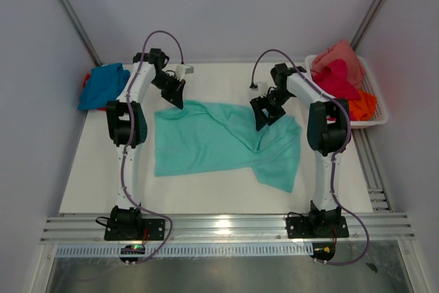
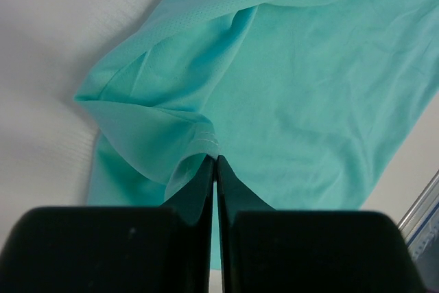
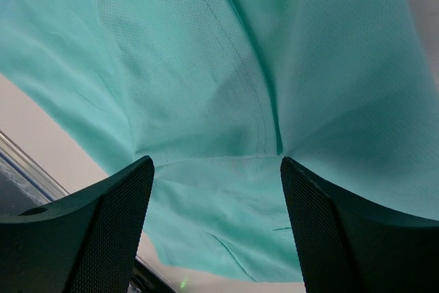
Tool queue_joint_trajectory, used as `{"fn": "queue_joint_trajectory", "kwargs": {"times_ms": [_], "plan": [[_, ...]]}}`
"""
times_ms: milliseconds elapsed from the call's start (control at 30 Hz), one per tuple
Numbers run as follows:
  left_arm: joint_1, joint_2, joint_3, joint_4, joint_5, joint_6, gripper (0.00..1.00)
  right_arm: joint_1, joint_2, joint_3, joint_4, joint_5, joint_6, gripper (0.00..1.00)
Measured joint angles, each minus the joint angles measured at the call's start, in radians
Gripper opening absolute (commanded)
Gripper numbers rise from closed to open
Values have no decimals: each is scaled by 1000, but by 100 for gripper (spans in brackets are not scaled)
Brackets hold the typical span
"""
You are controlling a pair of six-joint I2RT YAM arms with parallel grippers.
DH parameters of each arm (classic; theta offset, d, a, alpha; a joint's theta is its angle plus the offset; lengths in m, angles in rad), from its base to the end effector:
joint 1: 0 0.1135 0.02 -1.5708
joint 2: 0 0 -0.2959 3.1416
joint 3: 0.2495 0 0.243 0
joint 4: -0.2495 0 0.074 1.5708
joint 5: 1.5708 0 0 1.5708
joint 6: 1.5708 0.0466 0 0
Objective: Fold and stack the t-shirts
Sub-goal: Fold the tshirt
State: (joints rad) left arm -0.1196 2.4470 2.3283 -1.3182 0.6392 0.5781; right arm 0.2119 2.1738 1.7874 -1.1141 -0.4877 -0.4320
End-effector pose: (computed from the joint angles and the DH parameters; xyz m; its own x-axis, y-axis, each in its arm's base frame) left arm 0.4962 -0.0876 0.2242 -0.7285 0.5293 -0.4349 0.6841 0.5948 -0.4222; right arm 0.4223 0.1132 0.2092 -0.7944 -0.5492 -0.2595 -0.6063 0.6902 0.3951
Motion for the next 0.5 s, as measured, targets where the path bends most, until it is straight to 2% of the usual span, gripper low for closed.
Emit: {"fn": "queue_joint_trajectory", "kwargs": {"times_ms": [500], "plan": [[0, 0, -2, -2, 2, 1, 0, -1, 37, 0, 11, 2, 14, 78]]}}
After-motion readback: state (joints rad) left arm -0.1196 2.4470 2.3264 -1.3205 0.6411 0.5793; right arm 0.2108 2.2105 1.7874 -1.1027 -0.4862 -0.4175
